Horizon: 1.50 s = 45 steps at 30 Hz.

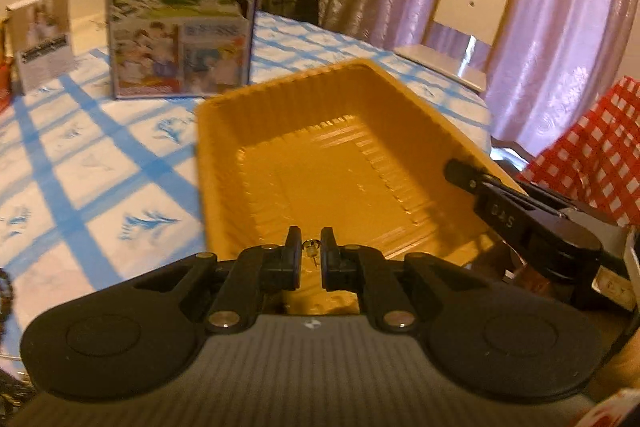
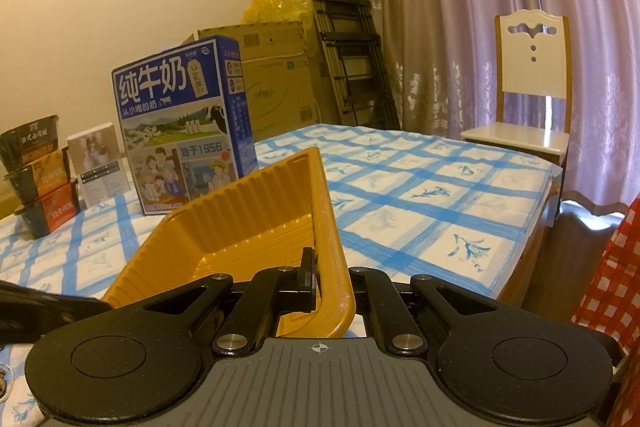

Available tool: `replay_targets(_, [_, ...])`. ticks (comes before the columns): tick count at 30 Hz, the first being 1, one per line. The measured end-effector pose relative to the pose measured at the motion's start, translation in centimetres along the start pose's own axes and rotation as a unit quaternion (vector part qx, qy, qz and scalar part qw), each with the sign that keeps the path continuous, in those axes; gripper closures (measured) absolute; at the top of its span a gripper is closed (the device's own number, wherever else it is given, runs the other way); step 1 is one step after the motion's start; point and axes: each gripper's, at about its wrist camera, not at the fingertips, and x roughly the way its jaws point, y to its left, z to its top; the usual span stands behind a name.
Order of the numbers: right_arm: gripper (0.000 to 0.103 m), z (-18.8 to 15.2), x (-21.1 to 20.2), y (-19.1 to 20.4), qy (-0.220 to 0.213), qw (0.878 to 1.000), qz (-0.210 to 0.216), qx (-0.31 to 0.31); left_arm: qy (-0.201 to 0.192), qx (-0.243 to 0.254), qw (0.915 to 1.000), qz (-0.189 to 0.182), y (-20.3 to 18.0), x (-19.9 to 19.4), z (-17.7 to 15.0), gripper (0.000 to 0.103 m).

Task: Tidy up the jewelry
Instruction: 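Return the left tool to the jewelry and grasp a black clip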

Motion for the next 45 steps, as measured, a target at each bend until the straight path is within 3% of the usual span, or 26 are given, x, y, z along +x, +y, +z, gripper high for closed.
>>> replay_targets(6, [0.098, 0.0, 0.0, 0.0, -0.001, 1.000, 0.000, 0.000, 0.014, -0.020, 0.9997, 0.001, -0.4, 1.4, -0.4, 0.094])
replay_targets(11, [0.098, -0.1, 0.0, 0.0, -0.001, 1.000, -0.001, 0.000, -0.006, -0.038, 0.9992, -0.007, -0.5, 0.3, -0.1, 0.074])
replay_targets(15, [0.098, 0.0, -0.1, 0.0, -0.001, 1.000, -0.001, -0.001, -0.036, -0.054, 0.9978, -0.010, -0.4, -2.1, -0.1, 0.071])
replay_targets(19, [0.098, -0.1, -0.1, 0.0, -0.001, 1.000, -0.001, -0.001, -0.064, -0.055, 0.9962, 0.022, 0.8, -5.5, -1.3, 0.060])
replay_targets(21, [0.098, -0.1, -0.1, 0.1, -0.002, 1.000, -0.001, -0.001, -0.065, -0.058, 0.9950, 0.048, 1.9, -7.1, -2.3, 0.060])
replay_targets(31, [0.098, -0.1, -0.2, 0.2, -0.002, 1.000, -0.002, -0.001, -0.003, -0.099, 0.9784, 0.181, 8.5, -12.9, -8.7, 0.060])
replay_targets(36, [0.098, 0.0, -0.3, 0.3, -0.003, 1.000, -0.004, -0.004, 0.000, -0.111, 0.9725, 0.205, 10.2, -13.5, -9.5, 0.060])
replay_targets(45, [0.098, 0.0, -0.4, 0.0, 0.000, 1.000, -0.002, 0.002, 0.019, -0.116, 0.9696, 0.215, 11.0, -10.2, -9.6, 0.060])
